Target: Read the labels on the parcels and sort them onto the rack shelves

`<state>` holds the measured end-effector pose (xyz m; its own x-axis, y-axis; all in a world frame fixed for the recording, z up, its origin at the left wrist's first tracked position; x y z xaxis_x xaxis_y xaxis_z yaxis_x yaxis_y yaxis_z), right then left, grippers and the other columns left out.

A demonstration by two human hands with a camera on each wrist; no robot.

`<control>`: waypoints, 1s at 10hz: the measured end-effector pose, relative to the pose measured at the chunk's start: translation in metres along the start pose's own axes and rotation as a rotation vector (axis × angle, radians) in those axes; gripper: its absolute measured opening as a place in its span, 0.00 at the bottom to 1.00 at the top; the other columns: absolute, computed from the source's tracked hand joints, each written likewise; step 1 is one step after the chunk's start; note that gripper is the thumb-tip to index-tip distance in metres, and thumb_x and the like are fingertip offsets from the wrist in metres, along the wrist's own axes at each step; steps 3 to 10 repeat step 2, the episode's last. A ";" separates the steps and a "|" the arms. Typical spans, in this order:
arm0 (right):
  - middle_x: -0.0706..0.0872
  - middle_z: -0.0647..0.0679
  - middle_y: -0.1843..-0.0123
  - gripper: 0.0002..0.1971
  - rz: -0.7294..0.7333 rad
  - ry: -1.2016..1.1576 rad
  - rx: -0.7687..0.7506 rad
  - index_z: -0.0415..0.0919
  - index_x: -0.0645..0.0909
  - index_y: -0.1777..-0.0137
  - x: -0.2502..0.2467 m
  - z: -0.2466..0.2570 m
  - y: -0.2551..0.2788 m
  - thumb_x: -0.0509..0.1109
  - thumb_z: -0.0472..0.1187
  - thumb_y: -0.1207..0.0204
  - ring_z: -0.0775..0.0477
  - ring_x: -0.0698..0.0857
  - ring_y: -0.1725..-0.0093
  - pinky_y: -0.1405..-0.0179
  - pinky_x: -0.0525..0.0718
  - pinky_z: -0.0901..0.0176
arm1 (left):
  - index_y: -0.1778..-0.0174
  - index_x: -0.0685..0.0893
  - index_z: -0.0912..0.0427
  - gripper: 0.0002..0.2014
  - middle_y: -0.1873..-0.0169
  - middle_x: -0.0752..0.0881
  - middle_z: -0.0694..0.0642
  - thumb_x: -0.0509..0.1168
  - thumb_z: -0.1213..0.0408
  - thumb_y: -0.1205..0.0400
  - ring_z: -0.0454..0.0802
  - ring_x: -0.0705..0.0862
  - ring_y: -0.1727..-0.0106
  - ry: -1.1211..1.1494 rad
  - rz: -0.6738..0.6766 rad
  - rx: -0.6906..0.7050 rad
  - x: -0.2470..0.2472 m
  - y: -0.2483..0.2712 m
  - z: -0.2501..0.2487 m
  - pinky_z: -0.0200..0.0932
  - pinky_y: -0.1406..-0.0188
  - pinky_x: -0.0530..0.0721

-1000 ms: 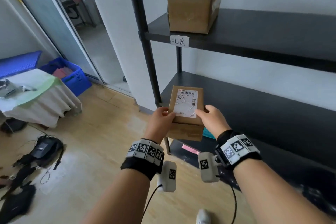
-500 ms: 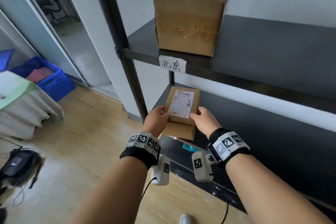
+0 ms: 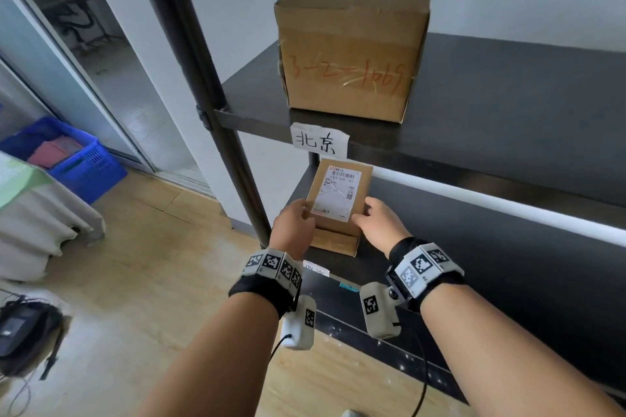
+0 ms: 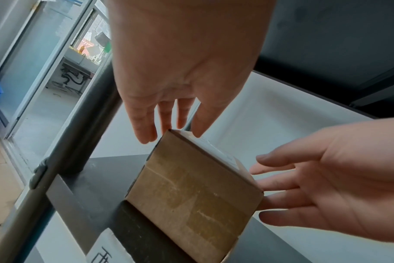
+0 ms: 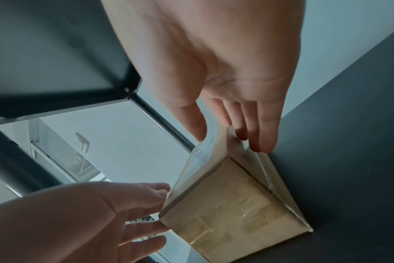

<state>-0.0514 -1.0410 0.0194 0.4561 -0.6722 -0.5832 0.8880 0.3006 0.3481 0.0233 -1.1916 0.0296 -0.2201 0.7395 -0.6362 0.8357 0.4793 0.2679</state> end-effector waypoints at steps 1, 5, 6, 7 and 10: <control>0.78 0.44 0.22 0.29 -0.047 0.000 0.016 0.43 0.66 0.17 -0.001 0.002 0.014 0.65 0.45 0.18 0.41 0.78 0.25 0.29 0.75 0.49 | 0.25 0.77 0.62 0.22 0.30 0.81 0.62 0.59 0.70 0.17 0.59 0.79 0.29 -0.043 -0.010 0.027 -0.009 0.010 -0.001 0.44 0.37 0.74; 0.76 0.43 0.21 0.29 -0.110 0.000 0.033 0.42 0.66 0.17 0.003 0.003 0.029 0.65 0.46 0.18 0.40 0.77 0.25 0.28 0.75 0.49 | 0.24 0.76 0.61 0.23 0.27 0.80 0.60 0.57 0.70 0.17 0.58 0.79 0.28 -0.060 -0.040 0.078 -0.017 0.022 0.005 0.43 0.36 0.74; 0.76 0.43 0.21 0.29 -0.110 0.000 0.033 0.42 0.66 0.17 0.003 0.003 0.029 0.65 0.46 0.18 0.40 0.77 0.25 0.28 0.75 0.49 | 0.24 0.76 0.61 0.23 0.27 0.80 0.60 0.57 0.70 0.17 0.58 0.79 0.28 -0.060 -0.040 0.078 -0.017 0.022 0.005 0.43 0.36 0.74; 0.76 0.43 0.21 0.29 -0.110 0.000 0.033 0.42 0.66 0.17 0.003 0.003 0.029 0.65 0.46 0.18 0.40 0.77 0.25 0.28 0.75 0.49 | 0.24 0.76 0.61 0.23 0.27 0.80 0.60 0.57 0.70 0.17 0.58 0.79 0.28 -0.060 -0.040 0.078 -0.017 0.022 0.005 0.43 0.36 0.74; 0.76 0.43 0.21 0.29 -0.110 0.000 0.033 0.42 0.66 0.17 0.003 0.003 0.029 0.65 0.46 0.18 0.40 0.77 0.25 0.28 0.75 0.49 | 0.24 0.76 0.61 0.23 0.27 0.80 0.60 0.57 0.70 0.17 0.58 0.79 0.28 -0.060 -0.040 0.078 -0.017 0.022 0.005 0.43 0.36 0.74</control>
Point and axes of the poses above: each hand's wrist, its own y-axis away from the middle knuckle, its own x-axis out of the palm, z = x × y, the point moved 2 cm from there along -y, towards the middle knuckle
